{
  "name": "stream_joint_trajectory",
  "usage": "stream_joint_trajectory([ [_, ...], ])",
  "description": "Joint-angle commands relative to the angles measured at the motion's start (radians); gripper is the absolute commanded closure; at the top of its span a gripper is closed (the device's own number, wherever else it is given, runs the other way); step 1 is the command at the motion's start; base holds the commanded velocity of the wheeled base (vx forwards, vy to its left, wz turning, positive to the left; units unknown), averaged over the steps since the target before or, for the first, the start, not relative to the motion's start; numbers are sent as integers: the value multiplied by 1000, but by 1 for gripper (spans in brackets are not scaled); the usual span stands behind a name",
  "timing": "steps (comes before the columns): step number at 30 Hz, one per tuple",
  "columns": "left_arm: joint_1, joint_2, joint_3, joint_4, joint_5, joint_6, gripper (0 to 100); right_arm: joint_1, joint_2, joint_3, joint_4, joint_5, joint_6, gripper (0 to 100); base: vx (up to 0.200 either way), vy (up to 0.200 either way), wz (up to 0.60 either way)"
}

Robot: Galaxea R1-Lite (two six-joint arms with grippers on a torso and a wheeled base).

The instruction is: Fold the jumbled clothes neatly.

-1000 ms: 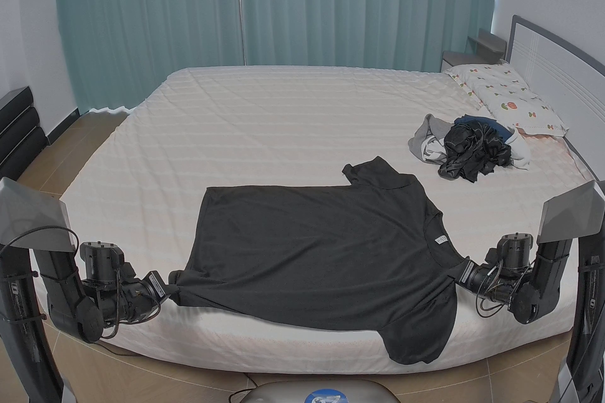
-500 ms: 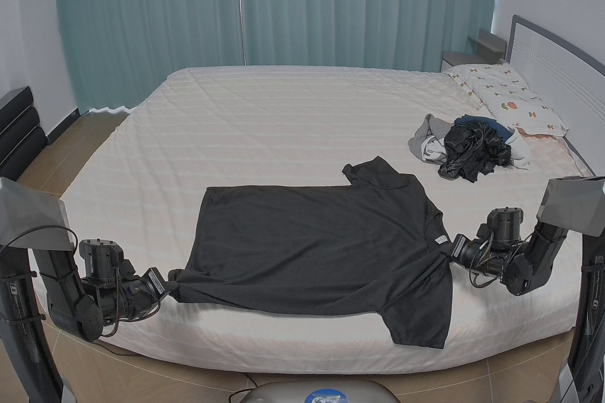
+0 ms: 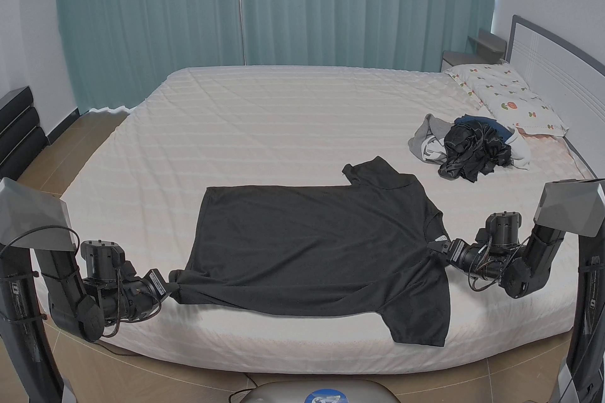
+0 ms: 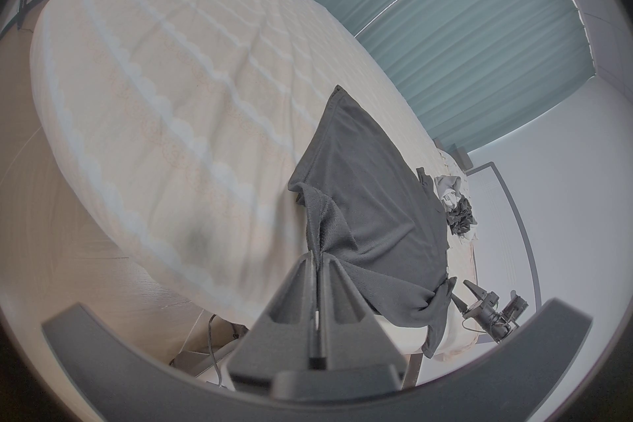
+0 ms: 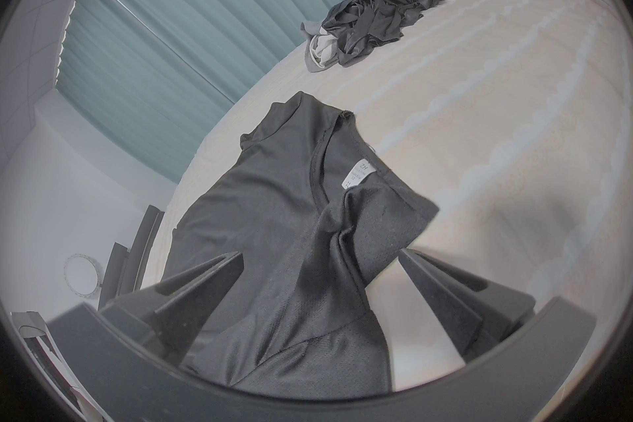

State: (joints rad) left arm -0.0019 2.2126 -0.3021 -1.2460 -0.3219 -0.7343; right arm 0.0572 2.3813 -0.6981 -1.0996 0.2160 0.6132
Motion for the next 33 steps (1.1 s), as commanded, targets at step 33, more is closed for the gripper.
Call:
stream_joint_trajectory([
  [33,-1,24,-11,0,0,3,100,3,107,307,-307,175,-155,0,0,0,0],
])
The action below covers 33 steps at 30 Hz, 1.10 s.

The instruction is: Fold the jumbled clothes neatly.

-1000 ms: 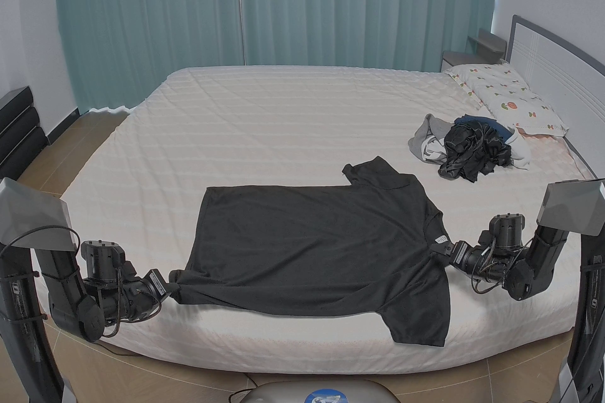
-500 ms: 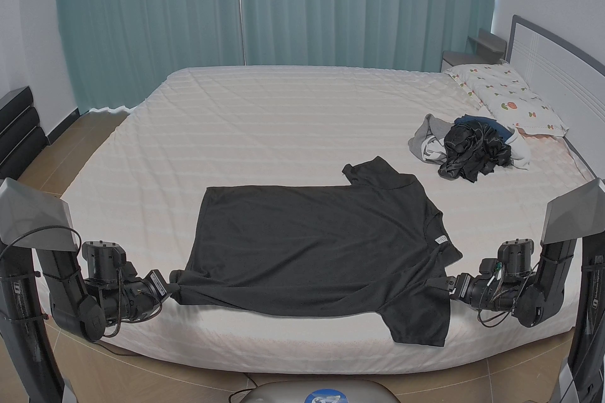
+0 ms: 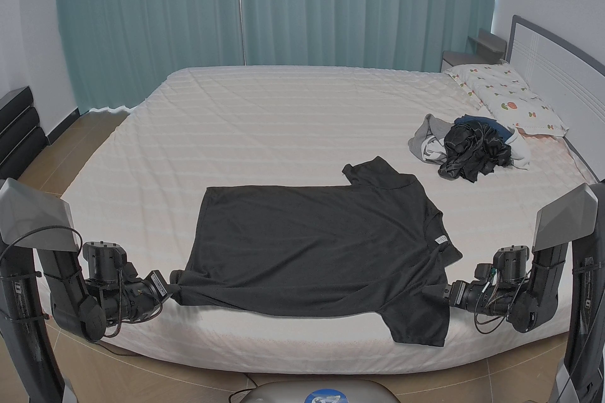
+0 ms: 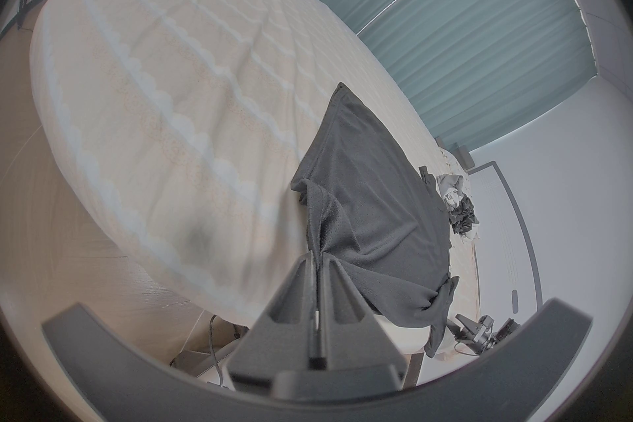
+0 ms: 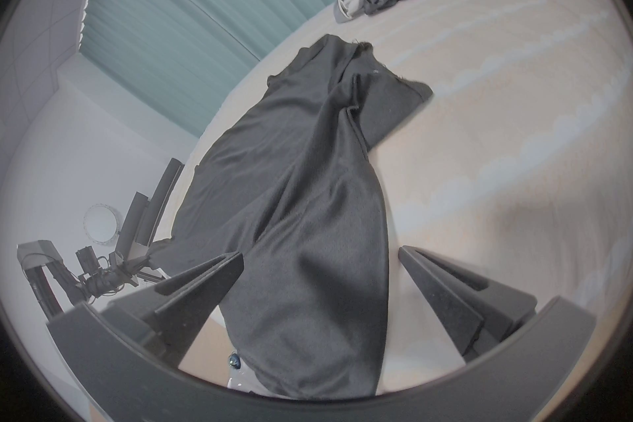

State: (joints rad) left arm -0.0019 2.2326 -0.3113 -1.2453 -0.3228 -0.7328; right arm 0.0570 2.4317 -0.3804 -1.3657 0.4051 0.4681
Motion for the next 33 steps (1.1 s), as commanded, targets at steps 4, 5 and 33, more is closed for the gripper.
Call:
stream_joint_trajectory([
  [4,-1,4,-2,0,1,1,100,9,84,2,-113,-15,-8,100,0,0,0],
  [5,-1,4,-2,0,1,1,100,9,82,6,-115,-15,-9,100,0,0,0],
  [33,11,-7,43,0,39,150,100,-143,-69,299,-159,139,-100,100,0,0,0],
])
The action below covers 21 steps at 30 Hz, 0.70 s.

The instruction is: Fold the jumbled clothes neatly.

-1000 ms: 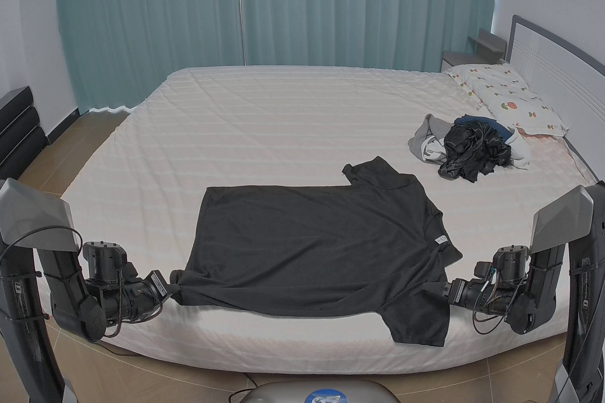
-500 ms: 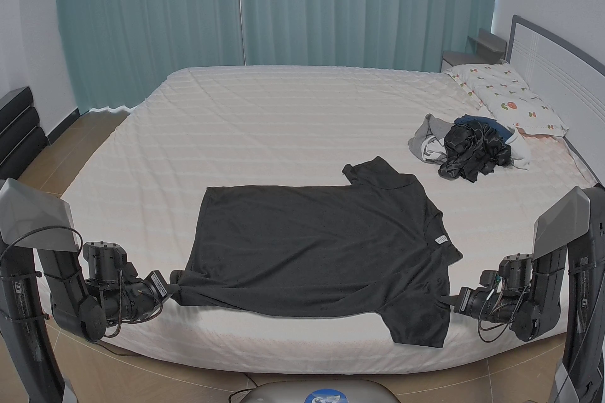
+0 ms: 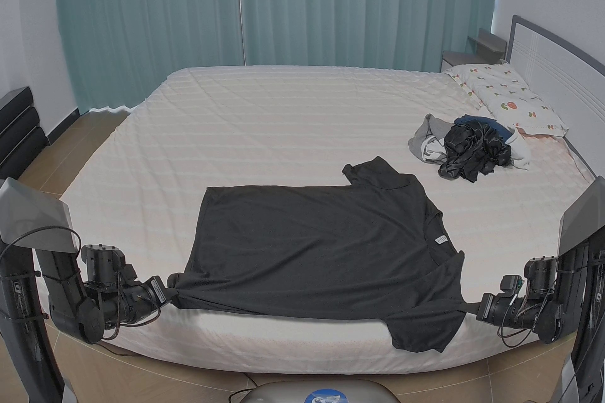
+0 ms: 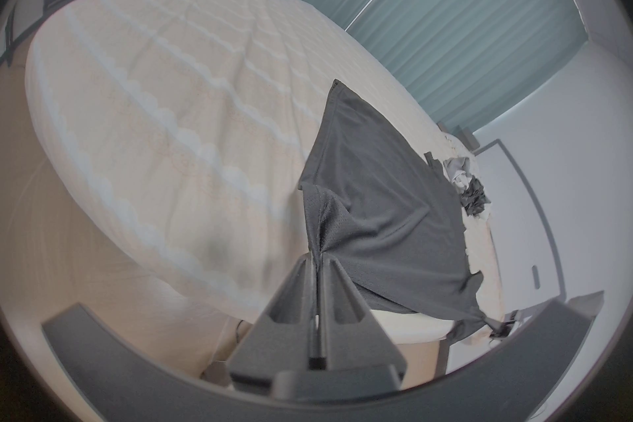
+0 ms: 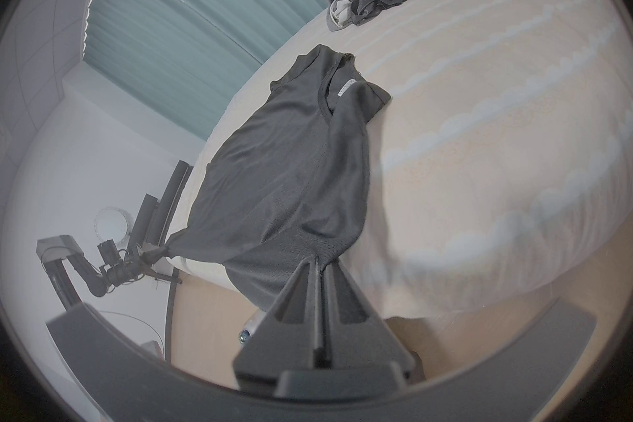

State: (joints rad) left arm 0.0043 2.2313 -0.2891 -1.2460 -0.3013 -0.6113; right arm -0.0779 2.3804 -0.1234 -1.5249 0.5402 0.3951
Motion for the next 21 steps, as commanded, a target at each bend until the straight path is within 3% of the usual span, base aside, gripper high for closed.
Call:
stream_joint_trajectory([
  [1,5,-5,28,0,28,51,100,-6,-18,51,0,4,-39,100,0,0,0],
  [11,-3,2,64,2,128,162,100,-2,-9,97,0,4,-119,100,0,0,0],
  [21,-49,41,119,-1,136,268,100,-13,-18,123,19,3,-197,100,0,0,0],
])
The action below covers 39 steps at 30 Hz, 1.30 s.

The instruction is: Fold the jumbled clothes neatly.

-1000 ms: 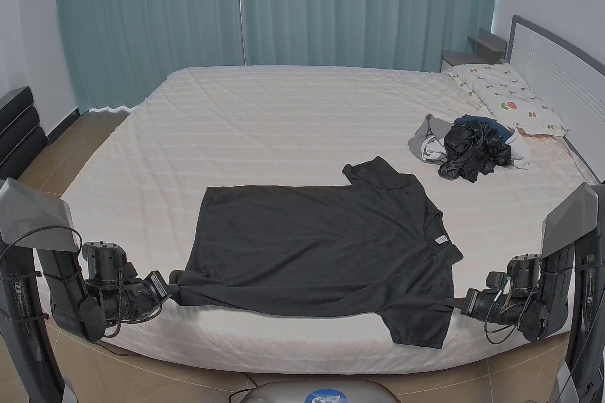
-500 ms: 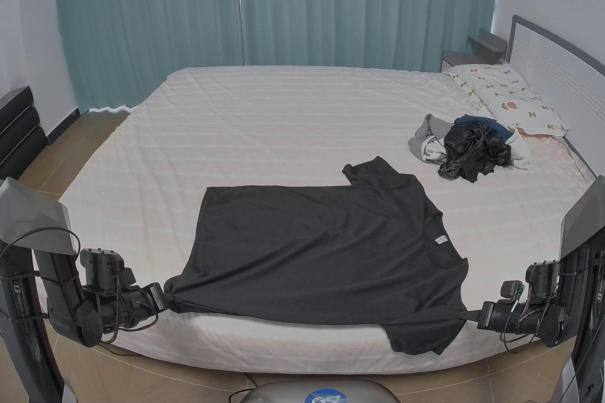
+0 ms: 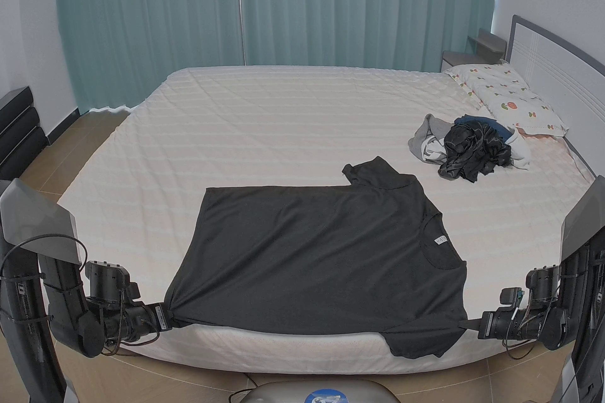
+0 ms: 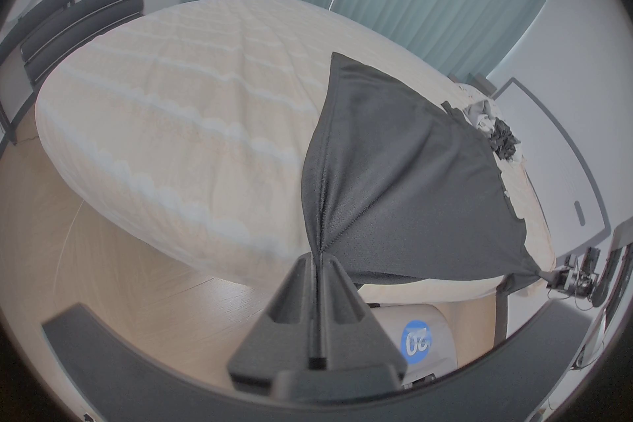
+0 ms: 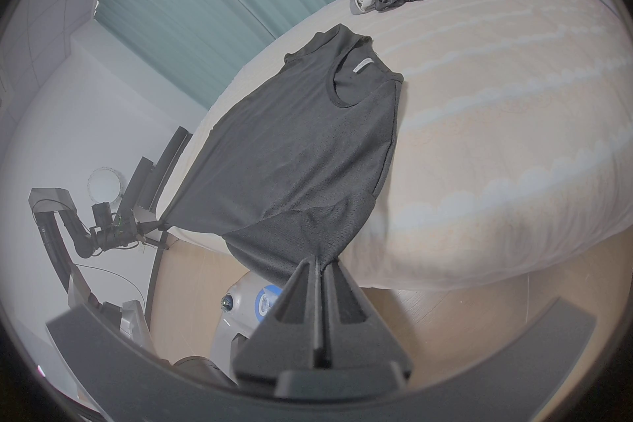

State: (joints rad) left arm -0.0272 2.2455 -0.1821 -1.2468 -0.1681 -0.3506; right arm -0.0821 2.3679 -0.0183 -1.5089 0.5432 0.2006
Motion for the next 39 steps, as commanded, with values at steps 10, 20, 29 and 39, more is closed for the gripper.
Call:
stream_joint_trajectory([
  [10,-69,49,50,-2,73,41,100,-27,-114,18,230,-2,-136,100,0,0,0],
  [20,-68,63,138,-43,76,185,100,-44,-134,18,340,-19,-230,100,0,0,0],
  [29,-65,75,178,-49,73,245,100,-50,-214,18,524,-86,-334,100,0,0,0],
  [39,-60,-49,178,170,32,309,100,-50,-223,18,576,-126,-365,100,0,0,0],
])
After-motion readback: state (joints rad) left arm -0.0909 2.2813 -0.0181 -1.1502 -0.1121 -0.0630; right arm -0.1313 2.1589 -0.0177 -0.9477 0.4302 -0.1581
